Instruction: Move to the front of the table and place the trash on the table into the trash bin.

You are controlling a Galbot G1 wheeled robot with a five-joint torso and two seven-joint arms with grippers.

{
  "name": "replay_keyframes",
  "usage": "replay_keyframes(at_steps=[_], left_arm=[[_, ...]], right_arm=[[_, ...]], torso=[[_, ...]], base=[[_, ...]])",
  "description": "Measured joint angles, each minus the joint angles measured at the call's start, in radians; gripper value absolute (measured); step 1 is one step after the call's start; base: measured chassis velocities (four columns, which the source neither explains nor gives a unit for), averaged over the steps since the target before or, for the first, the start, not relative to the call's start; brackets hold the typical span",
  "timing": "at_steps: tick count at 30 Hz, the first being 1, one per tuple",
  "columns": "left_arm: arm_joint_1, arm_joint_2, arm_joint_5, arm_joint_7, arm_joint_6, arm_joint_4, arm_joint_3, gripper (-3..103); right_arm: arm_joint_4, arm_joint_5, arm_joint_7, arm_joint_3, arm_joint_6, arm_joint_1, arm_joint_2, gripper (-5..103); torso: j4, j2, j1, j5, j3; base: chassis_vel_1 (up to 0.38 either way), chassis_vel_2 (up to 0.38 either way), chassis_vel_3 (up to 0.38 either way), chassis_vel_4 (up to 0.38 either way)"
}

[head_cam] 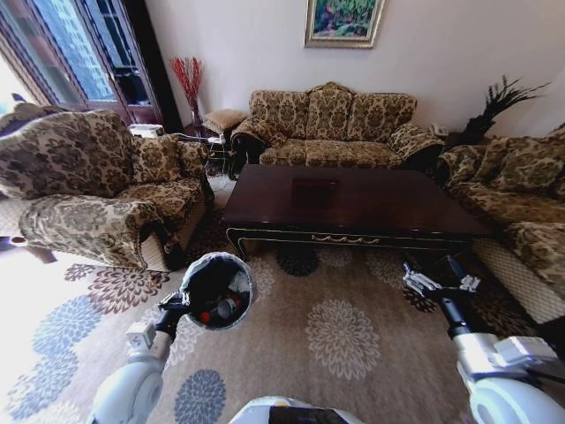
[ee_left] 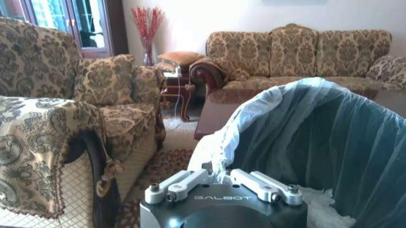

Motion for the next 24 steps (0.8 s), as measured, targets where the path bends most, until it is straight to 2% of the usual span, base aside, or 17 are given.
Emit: replay_keyframes(at_steps=[4,7,9,14,24], left_arm=[[-0.009,0.021,0.015,0.001,0.058,-0.003,-0.002,0],[-0.018,0.031,0.016,0.001,0.079,-0.003,-0.002,0],[-0.036,0.043,0.011,0.000,0.122,-0.005,-0.002,0],[-0.057,0.054,0.003,-0.001,0.164,-0.002,0.007,0],[-0.079,0.067,-0.004,-0.001,0.181,0.007,0.012,0]], right_arm=[[-0.003,-0.030,-0.010,-0.012,-0.008,0.012,0.007,100],[-0.009,-0.047,-0.024,-0.014,-0.007,0.012,0.015,100],[-0.013,-0.057,-0.036,-0.014,-0.007,0.012,0.023,100],[-0.015,-0.065,-0.037,-0.013,-0.006,0.012,0.028,100],[-0.014,-0.075,-0.021,-0.008,-0.036,0.003,0.037,100]], torso=[[0.0000,-0.026,-0.012,0.0000,-0.015],[0.0001,-0.037,-0.016,0.0000,-0.021],[-0.0003,-0.054,-0.023,0.0000,-0.030],[0.0000,-0.076,-0.033,0.0000,-0.043],[0.0000,-0.122,-0.055,-0.0001,-0.068]], base=[[0.000,0.000,0.000,0.000],[0.000,0.000,0.000,0.000],[0.000,0.000,0.000,0.000],[0.000,0.000,0.000,0.000],[0.000,0.000,0.000,0.000]])
